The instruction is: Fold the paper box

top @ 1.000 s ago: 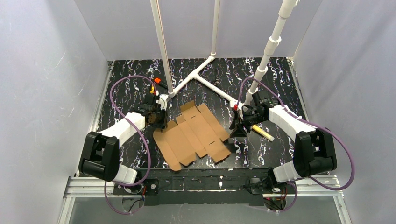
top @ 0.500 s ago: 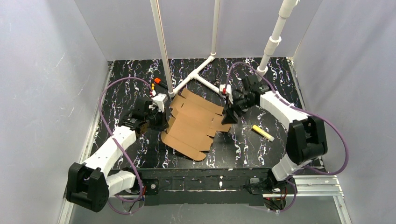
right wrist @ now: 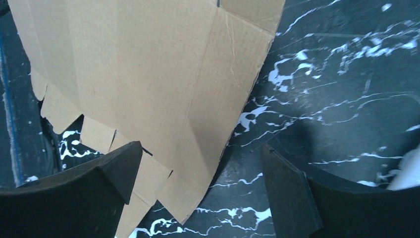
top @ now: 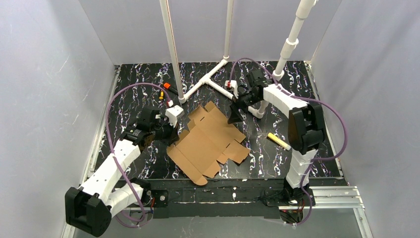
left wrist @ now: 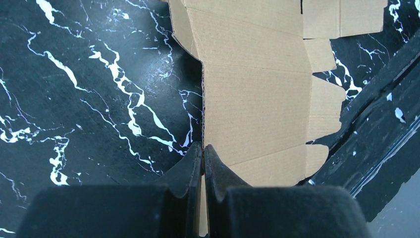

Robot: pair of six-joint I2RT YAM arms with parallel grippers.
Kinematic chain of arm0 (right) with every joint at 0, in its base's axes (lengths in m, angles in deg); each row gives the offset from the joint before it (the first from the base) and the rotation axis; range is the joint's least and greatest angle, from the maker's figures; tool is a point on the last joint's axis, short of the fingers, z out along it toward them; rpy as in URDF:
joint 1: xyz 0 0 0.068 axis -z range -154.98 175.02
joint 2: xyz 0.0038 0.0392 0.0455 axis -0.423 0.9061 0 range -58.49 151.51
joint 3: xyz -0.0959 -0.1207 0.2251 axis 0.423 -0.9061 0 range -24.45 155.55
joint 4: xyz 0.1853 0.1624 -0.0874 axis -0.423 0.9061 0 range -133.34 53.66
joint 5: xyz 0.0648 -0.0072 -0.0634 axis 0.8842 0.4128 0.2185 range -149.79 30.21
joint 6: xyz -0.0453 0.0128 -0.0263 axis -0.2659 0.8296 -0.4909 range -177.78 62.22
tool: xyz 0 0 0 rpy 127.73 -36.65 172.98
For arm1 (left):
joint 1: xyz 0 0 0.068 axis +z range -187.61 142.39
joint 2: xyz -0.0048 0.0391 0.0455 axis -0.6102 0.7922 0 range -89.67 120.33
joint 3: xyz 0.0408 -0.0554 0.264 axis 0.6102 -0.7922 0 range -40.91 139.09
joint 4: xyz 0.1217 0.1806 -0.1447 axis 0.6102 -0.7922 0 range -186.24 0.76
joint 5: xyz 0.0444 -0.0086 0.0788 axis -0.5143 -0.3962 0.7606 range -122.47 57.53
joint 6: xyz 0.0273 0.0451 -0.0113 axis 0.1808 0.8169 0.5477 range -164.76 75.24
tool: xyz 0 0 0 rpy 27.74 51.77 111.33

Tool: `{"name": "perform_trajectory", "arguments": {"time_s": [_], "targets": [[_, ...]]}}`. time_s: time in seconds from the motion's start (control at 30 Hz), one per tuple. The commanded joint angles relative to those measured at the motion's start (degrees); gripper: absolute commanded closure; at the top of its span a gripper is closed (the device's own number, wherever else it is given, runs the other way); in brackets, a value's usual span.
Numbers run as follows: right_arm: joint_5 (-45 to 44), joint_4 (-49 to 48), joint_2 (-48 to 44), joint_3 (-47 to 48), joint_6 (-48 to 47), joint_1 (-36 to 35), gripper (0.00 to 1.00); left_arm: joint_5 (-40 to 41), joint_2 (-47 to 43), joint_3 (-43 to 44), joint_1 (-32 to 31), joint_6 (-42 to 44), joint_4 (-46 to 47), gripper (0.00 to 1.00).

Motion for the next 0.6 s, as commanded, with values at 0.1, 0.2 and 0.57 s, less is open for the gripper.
{"name": "perform_trajectory", "arguments": {"time_s": [0.1, 0.2, 0.57], "targets": [[3.11, -5.18, 0.27, -3.42, 6.4, -1.03, 0.02, -2.55, -4.79, -1.33, -0.91, 5.97, -0.7, 1.0], [4.57, -8.45, 1.84, -5.44, 8.88, -2.57, 0.21, -2.37, -5.8, -1.75, -0.96, 6.02, -0.18, 1.0], [4.56, -11.22, -2.36, -7.22, 10.78, -2.85, 0.99, -0.64, -6.7, -1.32, -1.0, 5.38, 0.39, 1.0]]}}
